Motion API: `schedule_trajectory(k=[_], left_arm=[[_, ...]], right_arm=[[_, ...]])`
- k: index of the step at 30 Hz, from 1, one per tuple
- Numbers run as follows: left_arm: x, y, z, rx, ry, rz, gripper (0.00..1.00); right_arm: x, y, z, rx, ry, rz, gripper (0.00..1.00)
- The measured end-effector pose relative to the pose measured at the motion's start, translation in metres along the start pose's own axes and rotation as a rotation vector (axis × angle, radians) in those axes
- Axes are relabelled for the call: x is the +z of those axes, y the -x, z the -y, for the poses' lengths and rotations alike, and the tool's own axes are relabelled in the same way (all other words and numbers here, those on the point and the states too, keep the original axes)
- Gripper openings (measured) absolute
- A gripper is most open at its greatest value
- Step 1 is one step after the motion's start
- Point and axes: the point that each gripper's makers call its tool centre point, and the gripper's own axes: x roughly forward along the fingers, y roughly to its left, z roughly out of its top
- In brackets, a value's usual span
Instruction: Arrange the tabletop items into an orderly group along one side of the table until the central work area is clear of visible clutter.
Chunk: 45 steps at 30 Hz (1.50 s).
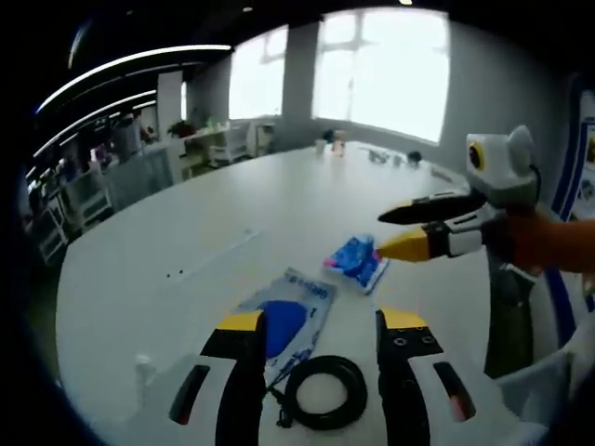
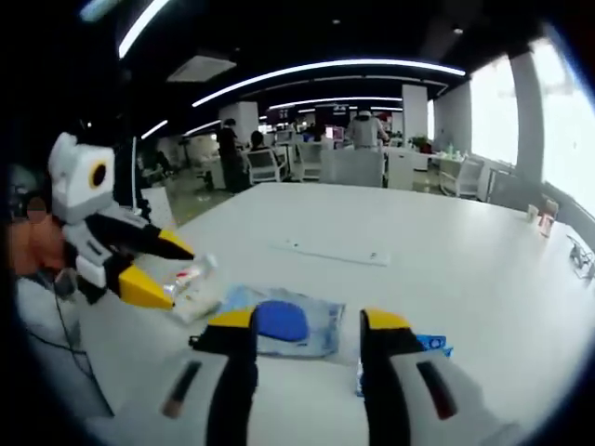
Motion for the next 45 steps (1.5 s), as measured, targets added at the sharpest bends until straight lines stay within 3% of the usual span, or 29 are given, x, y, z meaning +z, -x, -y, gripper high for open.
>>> schedule_trajectory(k=[12,17,23,30,45], left_arm=[[-0.030,0.023,-0.006,0.028,0.045,-0.016,0.43],[-0.053,0.029,-0.008,0.036,0.073,-0.032,0.43],[-0.070,0.028,-0.006,0.034,0.097,-0.049,0.42],[-0.102,0.022,-0.005,0.040,0.141,-0.090,0.41],[-0.144,0.008,0.002,0.052,0.215,-0.166,0.39]], right_arm=[[-0.017,-0.007,-0.034,0.042,0.011,-0.040,0.41],[-0.032,-0.015,-0.049,0.054,0.024,-0.069,0.41],[-0.049,-0.021,-0.060,0.068,0.042,-0.112,0.40],[-0.067,-0.029,-0.068,0.083,0.057,-0.157,0.39],[-0.100,-0.047,-0.079,0.122,0.061,-0.233,0.38]])
